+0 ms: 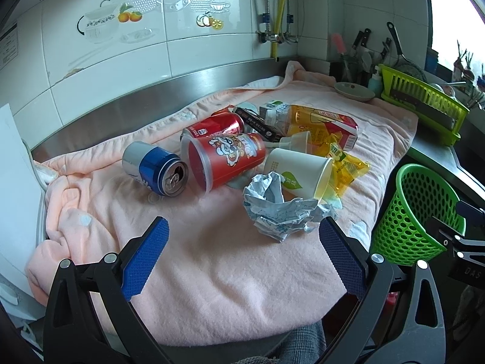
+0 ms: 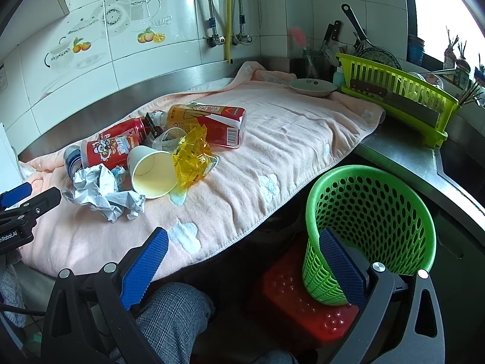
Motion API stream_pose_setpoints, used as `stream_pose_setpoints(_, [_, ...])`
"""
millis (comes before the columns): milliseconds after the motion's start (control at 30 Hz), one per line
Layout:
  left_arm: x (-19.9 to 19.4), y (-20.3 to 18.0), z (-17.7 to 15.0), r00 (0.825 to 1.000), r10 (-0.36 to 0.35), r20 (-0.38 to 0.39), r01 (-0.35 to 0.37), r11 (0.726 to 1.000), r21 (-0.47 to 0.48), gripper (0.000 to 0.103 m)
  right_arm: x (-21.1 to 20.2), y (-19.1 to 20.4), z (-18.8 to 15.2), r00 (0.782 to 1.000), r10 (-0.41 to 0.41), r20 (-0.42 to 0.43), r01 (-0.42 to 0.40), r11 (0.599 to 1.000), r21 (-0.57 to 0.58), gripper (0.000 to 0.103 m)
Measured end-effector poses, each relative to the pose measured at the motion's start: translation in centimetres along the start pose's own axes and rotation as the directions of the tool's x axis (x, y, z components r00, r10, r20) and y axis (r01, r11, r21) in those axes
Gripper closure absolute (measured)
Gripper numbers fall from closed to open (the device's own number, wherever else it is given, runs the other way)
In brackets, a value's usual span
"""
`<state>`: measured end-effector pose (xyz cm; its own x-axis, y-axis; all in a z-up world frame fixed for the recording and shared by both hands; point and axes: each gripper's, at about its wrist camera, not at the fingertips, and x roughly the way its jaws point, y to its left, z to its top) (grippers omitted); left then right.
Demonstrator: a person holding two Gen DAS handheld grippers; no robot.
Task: Collect trash
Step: 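Grasp the crumpled foil with the left gripper while the right gripper grasps the yellow bag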
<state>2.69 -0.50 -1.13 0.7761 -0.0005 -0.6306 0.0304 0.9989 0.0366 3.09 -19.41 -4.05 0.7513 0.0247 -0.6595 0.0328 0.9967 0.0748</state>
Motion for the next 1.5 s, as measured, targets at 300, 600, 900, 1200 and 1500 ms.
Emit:
stream_pose_setpoints(300, [0.8, -0.6, 0.6, 1.000, -0.006, -0.008, 0.006, 1.000, 0.012, 0.005, 0.3, -0.2, 0.6, 1.000, -0.007, 0.003, 0.007, 1.000, -0.003, 0.006])
stream_pose_setpoints(600, [2.3, -0.6, 0.9, 0.999, -0.019, -0.039, 0.019, 1.000, 0.005, 0.005, 0.8, -0.3, 1.0, 1.000, -0.006, -0.001, 0.006, 1.000, -0.005, 0.006])
stream_pose_setpoints(900, [3.7, -0.2, 1.5, 0.997, -0.036, -0.063, 0.035, 0.999, -0.019, 0.005, 2.0, 0.2, 2.2, 1.000, 0.010, -0.002, -0.010, 1.000, -0.025, 0.006])
stream_pose_setpoints(1200, [6.3, -0.2, 1.6, 0.988, -0.097, -0.122, 0.094, 0.995, -0.029, 0.005, 3.5, 1.0, 3.0, 0.998, 0.055, -0.025, -0.057, 0.997, -0.053, 0.007])
stream_pose_setpoints(1500, [9.0, -0.2, 1.5, 0.973, -0.151, -0.171, 0.149, 0.988, -0.030, 0.013, 5.1, 1.4, 3.8, 0.990, 0.134, -0.052, -0.137, 0.989, -0.060, 0.007])
